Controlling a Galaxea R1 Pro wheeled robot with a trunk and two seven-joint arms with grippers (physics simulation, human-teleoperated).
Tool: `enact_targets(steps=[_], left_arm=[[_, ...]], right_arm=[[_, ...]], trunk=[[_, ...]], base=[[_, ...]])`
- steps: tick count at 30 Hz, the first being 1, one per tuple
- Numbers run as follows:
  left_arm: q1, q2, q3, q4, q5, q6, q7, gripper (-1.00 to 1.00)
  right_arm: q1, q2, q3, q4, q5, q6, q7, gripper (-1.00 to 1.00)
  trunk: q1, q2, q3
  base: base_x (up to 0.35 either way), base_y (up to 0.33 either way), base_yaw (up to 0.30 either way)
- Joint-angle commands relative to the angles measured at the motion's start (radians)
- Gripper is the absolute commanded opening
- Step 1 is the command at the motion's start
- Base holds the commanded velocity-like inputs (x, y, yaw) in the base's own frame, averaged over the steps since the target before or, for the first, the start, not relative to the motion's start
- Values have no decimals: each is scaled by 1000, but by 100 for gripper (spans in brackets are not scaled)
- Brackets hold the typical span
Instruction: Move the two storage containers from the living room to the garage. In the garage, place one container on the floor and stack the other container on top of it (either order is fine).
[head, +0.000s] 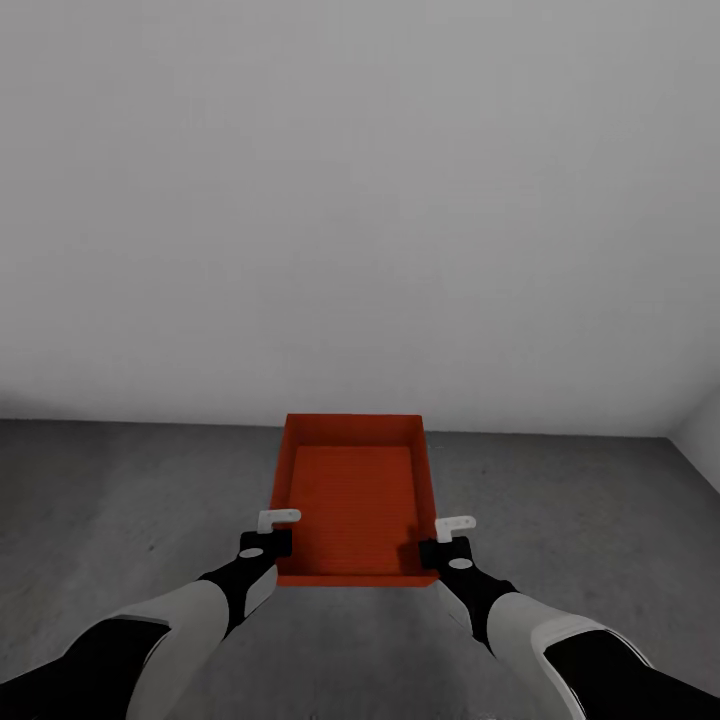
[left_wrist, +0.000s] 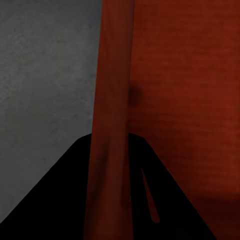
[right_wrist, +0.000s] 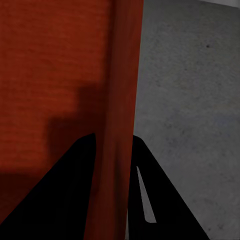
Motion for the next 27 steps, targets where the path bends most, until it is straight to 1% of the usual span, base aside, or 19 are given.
enact_targets(steps=[1,11,27], left_arm=[[-1,-1,30,-19,3,-16,15,-100],[-1,-1,30,-20,3,-17,15,-100],[-1,-1,30,-20,3,-17,15,-100]], right_arm=[[-1,1,-5,6,-24,-6,-7,-100],[-1,1,-5,6,-24,-6,-6,-100],[-1,1,-5,6,-24,-6,-6,-100]], trunk=[[4,-8,-6],[42,-78,-53],[42,-78,-79]], base=[[0,0,0],[0,0,0],[0,0,0]])
